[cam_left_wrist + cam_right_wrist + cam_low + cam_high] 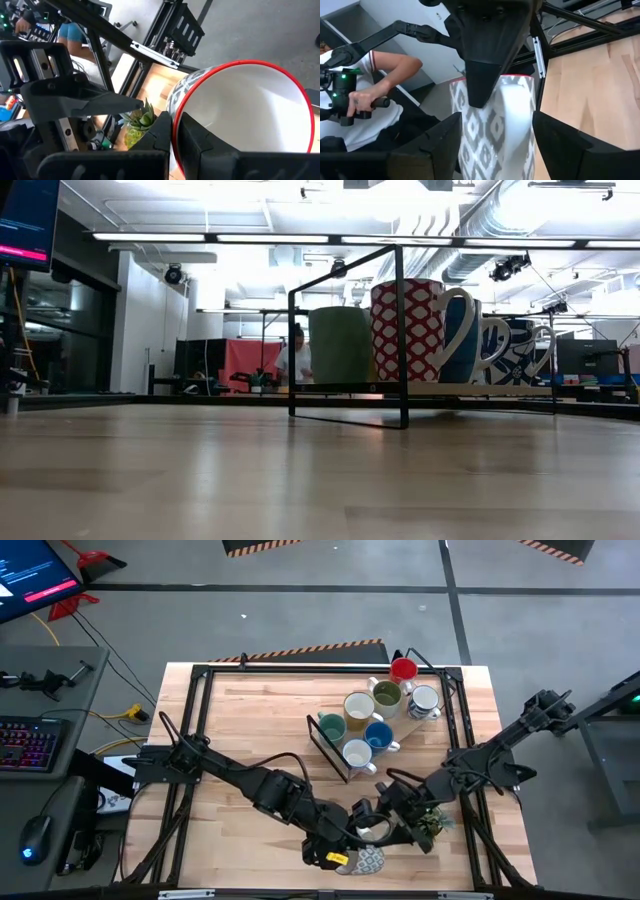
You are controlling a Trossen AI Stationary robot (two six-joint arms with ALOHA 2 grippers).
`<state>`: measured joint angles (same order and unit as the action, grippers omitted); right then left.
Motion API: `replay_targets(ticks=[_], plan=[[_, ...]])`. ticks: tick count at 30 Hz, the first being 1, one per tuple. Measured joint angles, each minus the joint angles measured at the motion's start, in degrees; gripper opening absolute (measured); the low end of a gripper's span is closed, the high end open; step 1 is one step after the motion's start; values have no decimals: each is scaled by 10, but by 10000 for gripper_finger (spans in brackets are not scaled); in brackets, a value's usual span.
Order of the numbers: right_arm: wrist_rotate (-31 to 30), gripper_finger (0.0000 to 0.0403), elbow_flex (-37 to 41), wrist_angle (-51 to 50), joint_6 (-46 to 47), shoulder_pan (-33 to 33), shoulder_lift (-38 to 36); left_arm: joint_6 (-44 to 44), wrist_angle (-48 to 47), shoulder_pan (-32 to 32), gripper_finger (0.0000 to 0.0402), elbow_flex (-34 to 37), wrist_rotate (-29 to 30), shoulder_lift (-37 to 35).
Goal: Place coffee mugs
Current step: Put the gray patterned mug on the shelf
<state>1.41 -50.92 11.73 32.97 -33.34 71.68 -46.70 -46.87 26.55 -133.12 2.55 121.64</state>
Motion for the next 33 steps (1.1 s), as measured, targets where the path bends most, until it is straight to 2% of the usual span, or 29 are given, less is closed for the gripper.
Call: replay_targets(ticks=[6,14,18,23,30,33], plan=[[17,219,0,1,16,0,10,0,1,-14,3,0,-29,0],[23,169,0,9,12,0,27,-1,7,-17,3,0,-42,6],[22,124,0,14,0,0,27,-1,9,-17,3,-1,-46,9],[7,28,0,12,-1,0,28,4,14,-16,3,-1,-48,11],[32,26,1,30,12,2,27,11,31,-16,3,-1,-46,10],[39,26,1,37,13,5,24,25,53,-16,20,0,-43,10]])
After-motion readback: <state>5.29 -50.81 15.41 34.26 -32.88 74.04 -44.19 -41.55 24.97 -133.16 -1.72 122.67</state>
